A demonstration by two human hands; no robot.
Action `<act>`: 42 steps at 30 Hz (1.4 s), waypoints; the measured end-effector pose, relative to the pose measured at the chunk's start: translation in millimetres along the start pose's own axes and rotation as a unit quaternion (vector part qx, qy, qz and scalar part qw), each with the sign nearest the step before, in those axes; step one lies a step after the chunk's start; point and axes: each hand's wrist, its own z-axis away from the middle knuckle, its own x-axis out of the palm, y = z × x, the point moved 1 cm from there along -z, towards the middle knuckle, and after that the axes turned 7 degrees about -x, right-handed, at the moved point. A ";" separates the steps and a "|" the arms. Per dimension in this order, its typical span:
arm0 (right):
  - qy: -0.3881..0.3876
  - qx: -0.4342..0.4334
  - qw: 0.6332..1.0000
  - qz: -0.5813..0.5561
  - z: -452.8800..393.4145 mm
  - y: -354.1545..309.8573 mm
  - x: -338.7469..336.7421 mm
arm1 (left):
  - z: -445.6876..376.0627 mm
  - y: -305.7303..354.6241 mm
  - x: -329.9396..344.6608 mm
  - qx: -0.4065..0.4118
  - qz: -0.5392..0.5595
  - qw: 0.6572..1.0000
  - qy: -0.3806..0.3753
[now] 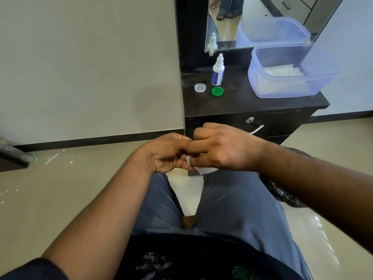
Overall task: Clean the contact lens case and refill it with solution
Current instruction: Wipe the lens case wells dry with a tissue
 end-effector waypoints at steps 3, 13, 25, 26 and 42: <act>-0.005 0.017 1.000 0.025 0.1 8.4 -3.5 | 2.9 5.2 3.8 0.011 0.018 1.000 0.018; 0.239 0.438 0.840 -0.212 14.1 -11.7 15.0 | 5.7 -3.9 -2.2 0.101 0.155 0.969 0.163; 0.210 0.586 0.743 -0.244 -15.3 -40.6 35.2 | 3.4 -15.1 19.4 0.167 0.129 0.923 0.321; 0.205 0.586 0.750 -0.226 -16.4 -41.1 35.2 | 3.5 -15.1 19.4 0.166 0.124 0.924 0.321; 0.132 0.430 0.892 -0.041 -14.8 -34.4 39.6 | 0.4 -21.4 20.3 0.163 0.045 0.922 0.349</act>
